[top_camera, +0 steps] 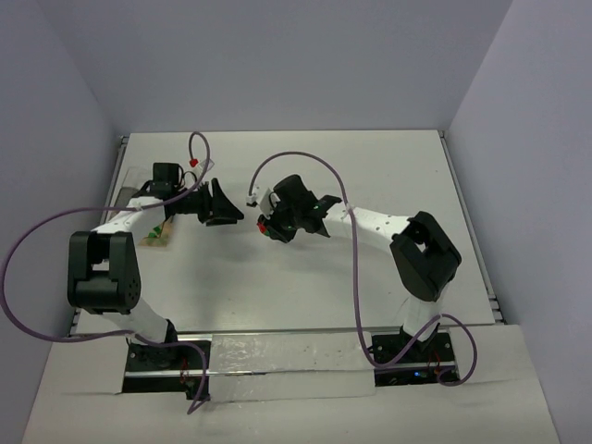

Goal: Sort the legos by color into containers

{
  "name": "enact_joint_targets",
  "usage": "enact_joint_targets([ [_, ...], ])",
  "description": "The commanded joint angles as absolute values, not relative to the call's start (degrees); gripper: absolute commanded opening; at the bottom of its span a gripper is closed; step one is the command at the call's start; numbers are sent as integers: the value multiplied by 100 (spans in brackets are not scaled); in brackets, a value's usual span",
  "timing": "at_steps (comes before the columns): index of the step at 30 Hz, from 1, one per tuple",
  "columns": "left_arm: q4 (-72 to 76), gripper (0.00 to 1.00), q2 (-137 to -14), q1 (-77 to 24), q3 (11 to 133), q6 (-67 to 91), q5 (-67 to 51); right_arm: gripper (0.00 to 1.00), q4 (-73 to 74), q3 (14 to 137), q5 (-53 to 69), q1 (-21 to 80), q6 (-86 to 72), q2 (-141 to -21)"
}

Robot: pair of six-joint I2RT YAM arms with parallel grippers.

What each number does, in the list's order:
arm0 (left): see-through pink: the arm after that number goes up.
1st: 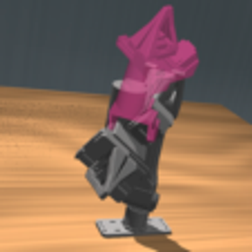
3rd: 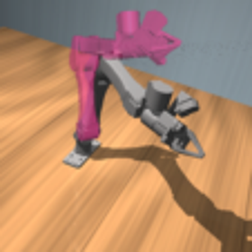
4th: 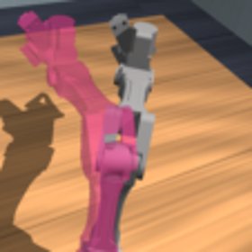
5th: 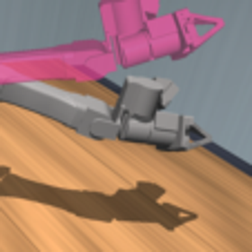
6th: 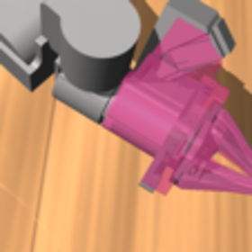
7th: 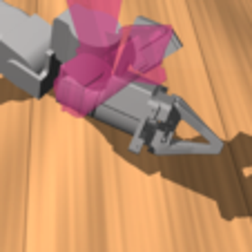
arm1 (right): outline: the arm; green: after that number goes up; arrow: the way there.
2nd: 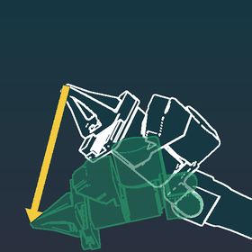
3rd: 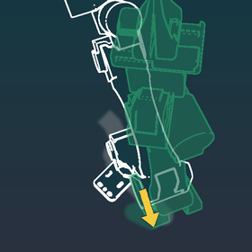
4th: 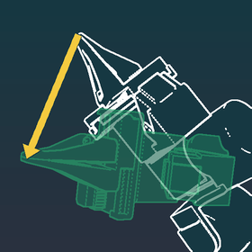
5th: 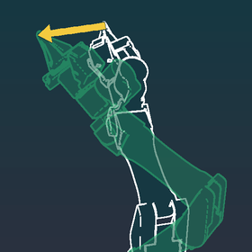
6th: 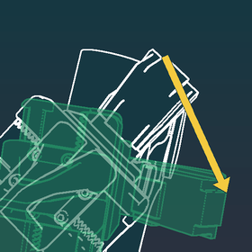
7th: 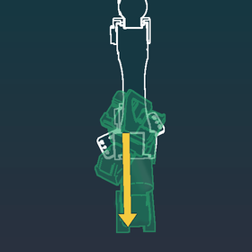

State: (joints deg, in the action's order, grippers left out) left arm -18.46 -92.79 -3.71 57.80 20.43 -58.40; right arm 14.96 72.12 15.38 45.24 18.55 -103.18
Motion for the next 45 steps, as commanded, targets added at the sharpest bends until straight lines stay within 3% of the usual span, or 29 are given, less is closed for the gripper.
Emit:
enact_joint_targets([
  [1,-1204,63,-9220,-397,6074,2691,-6238,0,1283,7427,1519,4668,1995,-9940],
  [8,-1652,64,-9338,-773,6266,2308,-5468,0,1362,7554,1442,4838,1956,-9874],
  [20,-1878,61,-9491,-1040,6366,2124,-5329,0,1470,7874,1424,4887,1889,-9868],
  [34,-1609,28,-9585,-1063,6169,2334,-6038,0,1357,7849,950,4887,2004,-9914],
  [37,-1629,17,-9609,-1055,6155,2291,-6143,0,1225,7743,733,4887,2027,-9894],
  [45,-2522,1,-9694,-993,6267,1169,-5599,0,1143,7664,675,4808,2016,-9800],
])
